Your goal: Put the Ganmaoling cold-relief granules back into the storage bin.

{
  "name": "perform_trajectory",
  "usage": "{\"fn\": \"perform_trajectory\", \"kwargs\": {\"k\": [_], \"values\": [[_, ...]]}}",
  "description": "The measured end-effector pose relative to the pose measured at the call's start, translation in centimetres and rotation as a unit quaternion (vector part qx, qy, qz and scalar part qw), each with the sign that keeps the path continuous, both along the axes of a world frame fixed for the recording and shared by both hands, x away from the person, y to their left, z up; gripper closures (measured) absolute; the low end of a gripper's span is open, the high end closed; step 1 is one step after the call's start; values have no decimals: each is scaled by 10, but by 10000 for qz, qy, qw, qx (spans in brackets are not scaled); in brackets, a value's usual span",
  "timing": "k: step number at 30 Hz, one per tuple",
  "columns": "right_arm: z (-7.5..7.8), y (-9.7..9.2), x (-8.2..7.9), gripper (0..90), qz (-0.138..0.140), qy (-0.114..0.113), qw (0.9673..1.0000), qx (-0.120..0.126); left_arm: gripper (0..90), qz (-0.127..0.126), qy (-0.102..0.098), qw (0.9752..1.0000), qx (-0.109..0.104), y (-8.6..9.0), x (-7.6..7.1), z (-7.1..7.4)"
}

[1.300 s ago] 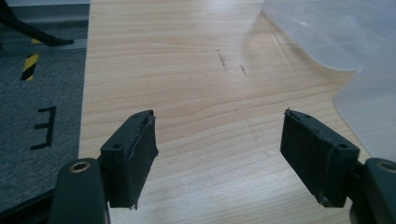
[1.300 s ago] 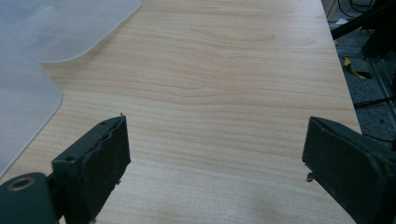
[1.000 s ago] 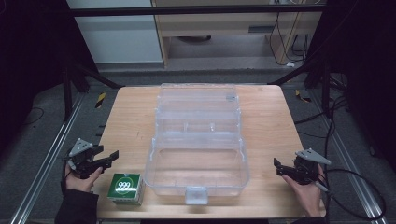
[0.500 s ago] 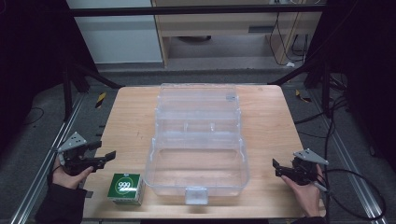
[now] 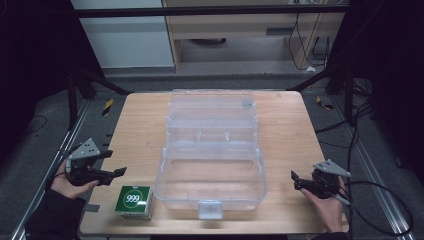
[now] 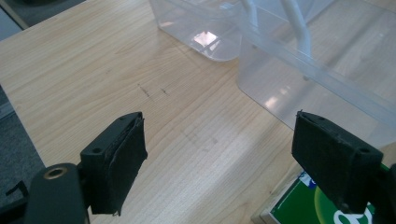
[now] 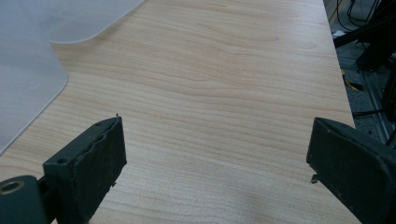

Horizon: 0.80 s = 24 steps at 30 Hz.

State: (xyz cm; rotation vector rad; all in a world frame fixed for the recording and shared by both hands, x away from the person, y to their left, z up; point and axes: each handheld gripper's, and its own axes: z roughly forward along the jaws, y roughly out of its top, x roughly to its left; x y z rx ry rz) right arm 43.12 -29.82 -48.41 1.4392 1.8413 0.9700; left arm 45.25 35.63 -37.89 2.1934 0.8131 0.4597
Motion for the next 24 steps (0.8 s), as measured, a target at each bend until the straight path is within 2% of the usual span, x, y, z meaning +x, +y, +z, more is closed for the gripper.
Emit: {"fn": "perform_trajectory", "kwargs": {"k": [6,8,10,17,18,19,21,24], "values": [[-1,0,0,45,31,16,10000,-41,153,-431,108,9986,290,-7,-2,4],[-1,0,0,45,35,20,10000,-49,152,-487,130,9982,323,-8,-3,4],[-1,0,1,43,54,14,10000,-72,152,-644,175,9967,451,-11,-5,5],[-2,1,1,40,86,26,9999,-103,150,-879,264,9939,607,-14,-9,7],[-2,1,1,39,101,28,9999,-115,148,-953,290,9925,704,-15,-10,7],[-2,1,1,39,100,30,9999,-117,148,-953,290,9925,704,-15,-10,7],[-3,1,1,39,110,30,9999,-115,147,-1070,326,9905,798,-16,-11,8],[-3,2,1,39,123,35,9999,-113,141,-1141,340,9891,865,-18,-12,9]]}}
